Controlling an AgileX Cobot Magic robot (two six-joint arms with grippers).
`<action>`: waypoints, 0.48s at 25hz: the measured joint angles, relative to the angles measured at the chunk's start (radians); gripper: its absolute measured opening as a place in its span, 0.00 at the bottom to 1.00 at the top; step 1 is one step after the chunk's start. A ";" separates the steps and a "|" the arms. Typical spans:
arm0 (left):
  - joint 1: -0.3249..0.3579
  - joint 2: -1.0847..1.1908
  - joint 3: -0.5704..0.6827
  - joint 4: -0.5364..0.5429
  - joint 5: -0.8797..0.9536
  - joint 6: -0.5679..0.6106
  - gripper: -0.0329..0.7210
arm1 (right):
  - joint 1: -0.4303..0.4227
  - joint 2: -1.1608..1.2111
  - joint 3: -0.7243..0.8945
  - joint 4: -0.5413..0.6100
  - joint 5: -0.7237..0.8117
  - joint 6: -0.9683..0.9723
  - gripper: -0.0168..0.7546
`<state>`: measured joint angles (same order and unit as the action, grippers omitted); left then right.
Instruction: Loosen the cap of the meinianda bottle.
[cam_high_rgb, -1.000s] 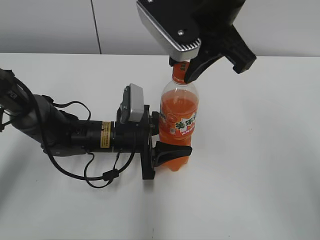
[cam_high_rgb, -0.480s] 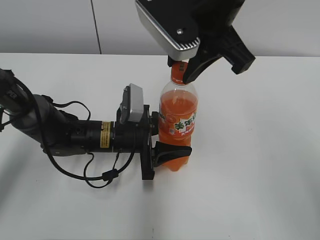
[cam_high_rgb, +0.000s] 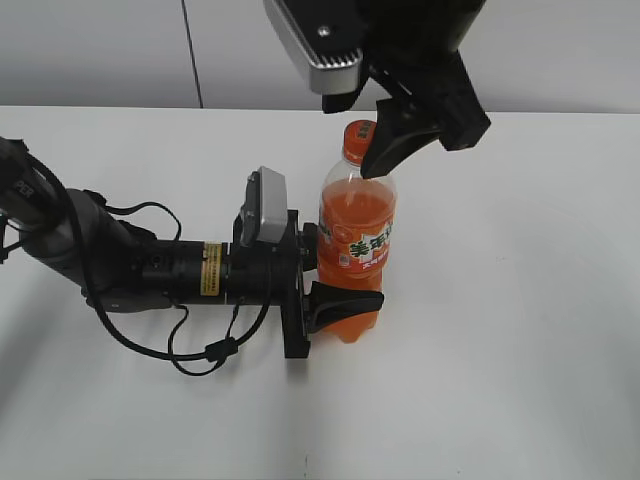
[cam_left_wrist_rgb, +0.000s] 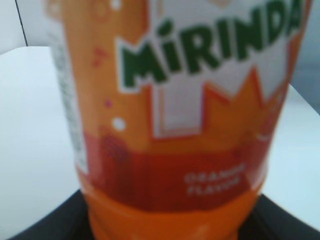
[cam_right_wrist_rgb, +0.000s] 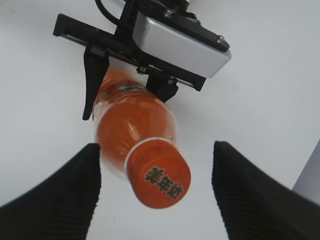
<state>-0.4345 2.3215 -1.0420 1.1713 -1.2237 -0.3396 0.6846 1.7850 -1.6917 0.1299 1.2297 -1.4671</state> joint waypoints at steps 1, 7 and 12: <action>0.000 0.000 0.000 0.000 0.000 0.000 0.57 | 0.000 -0.007 0.000 0.003 0.000 0.025 0.70; 0.000 0.000 0.000 0.000 -0.002 0.000 0.57 | 0.000 -0.082 0.000 0.006 0.000 0.414 0.70; 0.000 0.000 0.000 0.000 -0.002 0.000 0.57 | 0.000 -0.106 -0.004 -0.009 0.000 1.011 0.70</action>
<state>-0.4345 2.3215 -1.0420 1.1713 -1.2258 -0.3396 0.6846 1.6787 -1.6959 0.1214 1.2297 -0.4562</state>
